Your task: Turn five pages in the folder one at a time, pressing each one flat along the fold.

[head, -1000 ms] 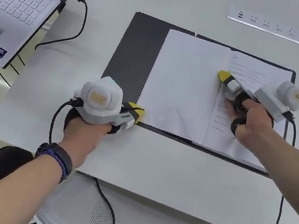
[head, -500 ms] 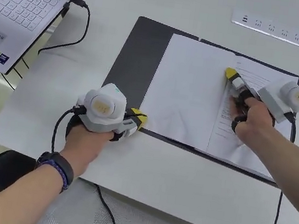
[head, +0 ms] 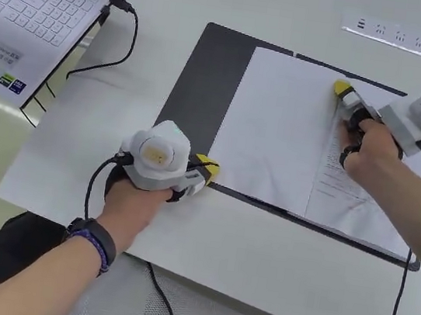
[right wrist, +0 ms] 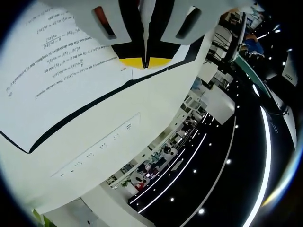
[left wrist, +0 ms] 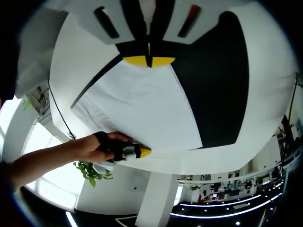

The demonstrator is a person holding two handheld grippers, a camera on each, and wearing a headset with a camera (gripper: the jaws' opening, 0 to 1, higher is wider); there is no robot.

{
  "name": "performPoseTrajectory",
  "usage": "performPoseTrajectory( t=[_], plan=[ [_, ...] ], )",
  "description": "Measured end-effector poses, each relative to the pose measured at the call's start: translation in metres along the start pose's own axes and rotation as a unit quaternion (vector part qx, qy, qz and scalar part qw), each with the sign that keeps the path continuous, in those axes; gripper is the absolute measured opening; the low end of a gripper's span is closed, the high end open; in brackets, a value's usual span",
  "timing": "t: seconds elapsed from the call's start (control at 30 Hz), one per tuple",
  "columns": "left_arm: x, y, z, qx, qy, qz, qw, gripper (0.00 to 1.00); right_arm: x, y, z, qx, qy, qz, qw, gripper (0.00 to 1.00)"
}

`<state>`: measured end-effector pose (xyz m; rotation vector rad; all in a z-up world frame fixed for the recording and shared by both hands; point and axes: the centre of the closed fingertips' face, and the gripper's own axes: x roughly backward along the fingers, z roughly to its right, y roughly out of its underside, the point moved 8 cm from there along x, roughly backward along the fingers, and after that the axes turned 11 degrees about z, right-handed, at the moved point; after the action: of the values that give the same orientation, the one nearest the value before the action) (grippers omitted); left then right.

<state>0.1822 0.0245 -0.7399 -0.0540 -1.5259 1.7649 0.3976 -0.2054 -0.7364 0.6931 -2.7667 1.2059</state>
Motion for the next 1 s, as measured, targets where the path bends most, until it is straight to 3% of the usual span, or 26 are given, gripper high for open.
performPoseTrajectory(
  t=[0.17,0.4,1.0],
  plan=[
    [0.0,0.001,0.0,0.001,-0.001,-0.003,1.0,0.0,-0.015,-0.003,0.012,-0.008,0.007,0.016,0.9998,0.0],
    [0.0,0.002,-0.002,0.001,-0.001,-0.004,1.0,0.0,-0.012,-0.002,0.01,-0.003,0.004,0.017,0.9998,0.0],
    [0.002,0.001,-0.001,0.008,-0.002,-0.003,1.0,0.0,0.024,0.017,0.01,0.027,-0.027,-0.006,0.9992,0.0]
  ],
)
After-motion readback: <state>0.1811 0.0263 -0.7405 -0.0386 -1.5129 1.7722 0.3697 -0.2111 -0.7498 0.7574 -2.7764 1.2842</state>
